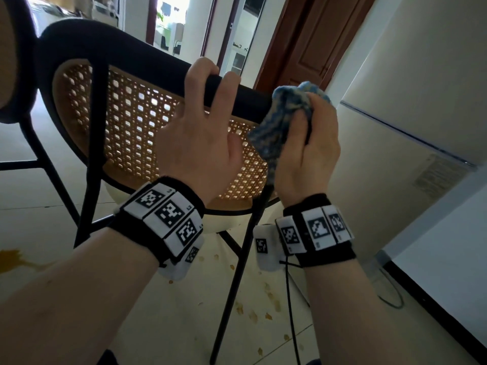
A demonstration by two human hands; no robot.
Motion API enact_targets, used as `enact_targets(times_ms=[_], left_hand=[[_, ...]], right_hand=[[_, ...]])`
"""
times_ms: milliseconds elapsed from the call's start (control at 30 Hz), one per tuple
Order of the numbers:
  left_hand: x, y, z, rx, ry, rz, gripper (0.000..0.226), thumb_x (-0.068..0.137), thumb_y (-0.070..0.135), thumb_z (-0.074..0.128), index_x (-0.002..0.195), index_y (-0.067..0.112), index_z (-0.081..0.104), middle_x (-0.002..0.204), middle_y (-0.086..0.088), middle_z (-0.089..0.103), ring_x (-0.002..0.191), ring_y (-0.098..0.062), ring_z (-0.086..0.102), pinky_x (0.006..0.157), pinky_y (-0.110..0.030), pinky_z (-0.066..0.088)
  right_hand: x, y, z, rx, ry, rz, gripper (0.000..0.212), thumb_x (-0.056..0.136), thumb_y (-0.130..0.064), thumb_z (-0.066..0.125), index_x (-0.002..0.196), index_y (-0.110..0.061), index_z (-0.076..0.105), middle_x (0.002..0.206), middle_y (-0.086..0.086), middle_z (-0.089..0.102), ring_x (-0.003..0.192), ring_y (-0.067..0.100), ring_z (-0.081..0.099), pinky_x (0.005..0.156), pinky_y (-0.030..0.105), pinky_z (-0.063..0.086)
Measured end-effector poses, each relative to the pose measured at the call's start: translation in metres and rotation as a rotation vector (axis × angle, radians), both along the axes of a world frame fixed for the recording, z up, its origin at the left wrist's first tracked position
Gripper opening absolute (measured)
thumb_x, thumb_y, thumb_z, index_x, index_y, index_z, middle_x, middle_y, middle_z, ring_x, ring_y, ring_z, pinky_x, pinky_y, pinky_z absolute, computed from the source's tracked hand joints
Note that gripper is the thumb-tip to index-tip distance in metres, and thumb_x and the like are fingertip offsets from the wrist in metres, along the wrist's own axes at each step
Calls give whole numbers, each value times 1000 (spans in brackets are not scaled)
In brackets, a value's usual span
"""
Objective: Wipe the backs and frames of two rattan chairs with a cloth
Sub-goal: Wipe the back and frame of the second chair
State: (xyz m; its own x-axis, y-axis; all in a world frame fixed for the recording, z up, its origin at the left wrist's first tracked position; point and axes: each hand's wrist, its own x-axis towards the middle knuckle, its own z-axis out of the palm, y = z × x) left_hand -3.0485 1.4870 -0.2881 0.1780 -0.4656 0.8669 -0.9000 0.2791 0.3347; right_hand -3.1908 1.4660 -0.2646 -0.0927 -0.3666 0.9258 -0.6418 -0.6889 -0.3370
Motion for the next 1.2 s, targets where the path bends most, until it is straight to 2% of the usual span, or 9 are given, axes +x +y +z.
enact_targets(times_ms=[133, 233, 367, 500, 667, 900, 1000, 1100, 1200], left_hand=[[0, 1, 0, 16, 3, -3, 61, 80, 25, 54, 139, 23, 38, 148, -9, 28, 87, -23, 56, 53, -24, 33], [2, 5, 1, 27, -1, -25, 61, 81, 23, 55, 139, 23, 38, 150, -11, 30, 88, -22, 56, 52, -22, 34], [2, 9, 1, 38, -6, -46, 63, 79, 24, 54, 140, 23, 37, 152, -10, 29, 84, -17, 52, 50, -19, 32], [-2, 9, 0, 46, 12, -44, 65, 79, 26, 54, 141, 24, 35, 153, -9, 26, 82, -14, 44, 48, -17, 27], [4, 11, -2, 46, -32, -57, 72, 79, 23, 55, 147, 23, 33, 156, -10, 25, 81, -11, 41, 48, -14, 21], [27, 22, -13, 24, -115, -166, 74, 85, 19, 53, 155, 22, 29, 165, -5, 20, 84, -16, 58, 48, -30, 47], [36, 27, -17, -18, -128, -188, 68, 86, 18, 52, 152, 19, 38, 164, -5, 25, 84, -12, 57, 52, -26, 46], [48, 28, -24, -97, -95, -133, 61, 86, 18, 54, 146, 16, 45, 159, -6, 31, 101, -11, 54, 60, -20, 45], [63, 29, -33, -143, 60, -48, 55, 85, 23, 55, 139, 17, 47, 147, -5, 36, 120, -11, 44, 70, -29, 48]], right_hand=[[-12, -14, 7, 78, -216, 34, 24, 98, -23, 39, 102, -14, 60, 88, -13, 59, 80, -6, 52, 70, 9, 41], [-21, -23, 5, 147, -370, -9, 21, 97, -22, 37, 93, -17, 58, 76, -15, 54, 67, -10, 47, 61, 6, 38], [-49, -31, -23, 369, -511, -102, 24, 100, -27, 35, 101, -16, 56, 84, -7, 57, 73, 2, 53, 61, 18, 41], [-65, -28, -64, 638, -348, -350, 17, 102, -32, 36, 95, -22, 47, 73, -12, 49, 60, 5, 46, 47, 16, 32], [-57, -28, -84, 833, -220, -423, 15, 100, -28, 38, 95, -13, 41, 81, 4, 49, 66, 24, 44, 62, 34, 37], [-41, -6, -84, 599, -78, -257, 11, 95, -37, 48, 93, -29, 41, 72, -13, 52, 58, 0, 49, 47, 15, 35], [-36, 6, -62, 404, -197, -162, 17, 89, -44, 58, 87, -35, 44, 70, -17, 56, 66, -10, 56, 48, 3, 40], [-27, 15, -43, 260, -280, -85, 18, 84, -43, 66, 85, -40, 48, 76, -27, 62, 69, -9, 60, 54, 2, 43], [-13, 22, -34, 200, -290, -21, 20, 82, -38, 67, 84, -43, 47, 80, -35, 59, 70, -8, 60, 55, 4, 45]])
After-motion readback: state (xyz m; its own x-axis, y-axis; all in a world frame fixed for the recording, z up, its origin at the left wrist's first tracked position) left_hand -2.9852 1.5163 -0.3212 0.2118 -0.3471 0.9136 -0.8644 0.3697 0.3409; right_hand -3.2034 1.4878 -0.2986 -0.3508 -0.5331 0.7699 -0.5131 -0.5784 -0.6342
